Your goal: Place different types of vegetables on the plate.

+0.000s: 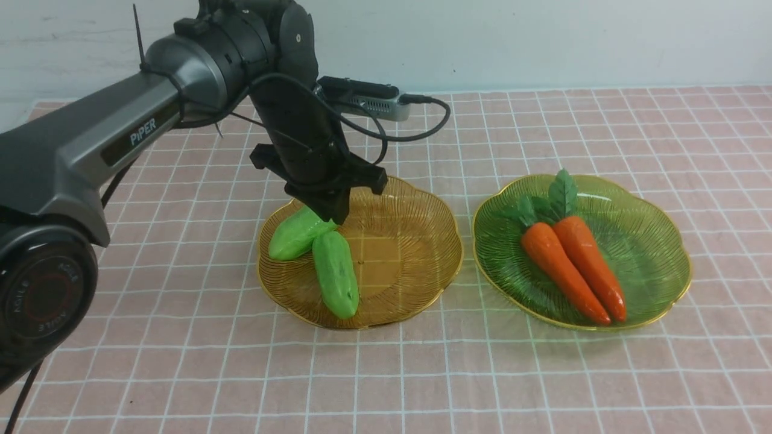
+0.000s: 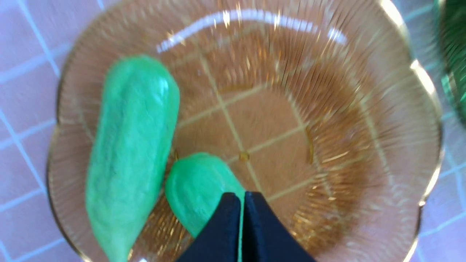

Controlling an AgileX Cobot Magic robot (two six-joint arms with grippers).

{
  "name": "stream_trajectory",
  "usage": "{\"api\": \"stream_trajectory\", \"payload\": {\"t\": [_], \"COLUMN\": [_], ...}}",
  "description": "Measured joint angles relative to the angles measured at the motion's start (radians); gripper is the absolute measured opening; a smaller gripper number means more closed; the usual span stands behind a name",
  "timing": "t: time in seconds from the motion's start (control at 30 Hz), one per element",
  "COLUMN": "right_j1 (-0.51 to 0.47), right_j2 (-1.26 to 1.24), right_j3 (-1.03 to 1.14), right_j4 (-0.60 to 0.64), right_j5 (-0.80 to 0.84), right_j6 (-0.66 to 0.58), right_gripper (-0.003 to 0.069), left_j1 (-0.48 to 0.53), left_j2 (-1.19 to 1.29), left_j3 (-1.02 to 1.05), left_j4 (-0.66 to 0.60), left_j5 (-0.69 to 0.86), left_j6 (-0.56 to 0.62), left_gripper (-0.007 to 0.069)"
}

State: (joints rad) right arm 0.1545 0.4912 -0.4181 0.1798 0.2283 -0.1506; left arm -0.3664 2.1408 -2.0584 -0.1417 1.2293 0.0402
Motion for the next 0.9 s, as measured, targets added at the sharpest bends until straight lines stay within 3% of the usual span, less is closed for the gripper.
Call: {"api": "stream_trajectory", "payload": {"t": [0.37, 0.9], "right_j1": [0.0, -0.094], "right_j2": [-0.068, -0.449], "right_j3": [0.041, 0.408], "right_j4": [0.0, -0.057], "right_j5": [-0.007, 0.045], "right_j6": [0.0, 0.0], "right_gripper": [-0.0015, -0.0015], "left_j1": [0.0, 0.0], "left_j2": [-0.122, -0.226], "left_j3": [-0.051, 0.005], "left_j4": [0.0, 0.002], "left_j5": [0.007, 0.02], "left_j6": [0.004, -0.018], "left_gripper": [-0.0003, -0.0003]}}
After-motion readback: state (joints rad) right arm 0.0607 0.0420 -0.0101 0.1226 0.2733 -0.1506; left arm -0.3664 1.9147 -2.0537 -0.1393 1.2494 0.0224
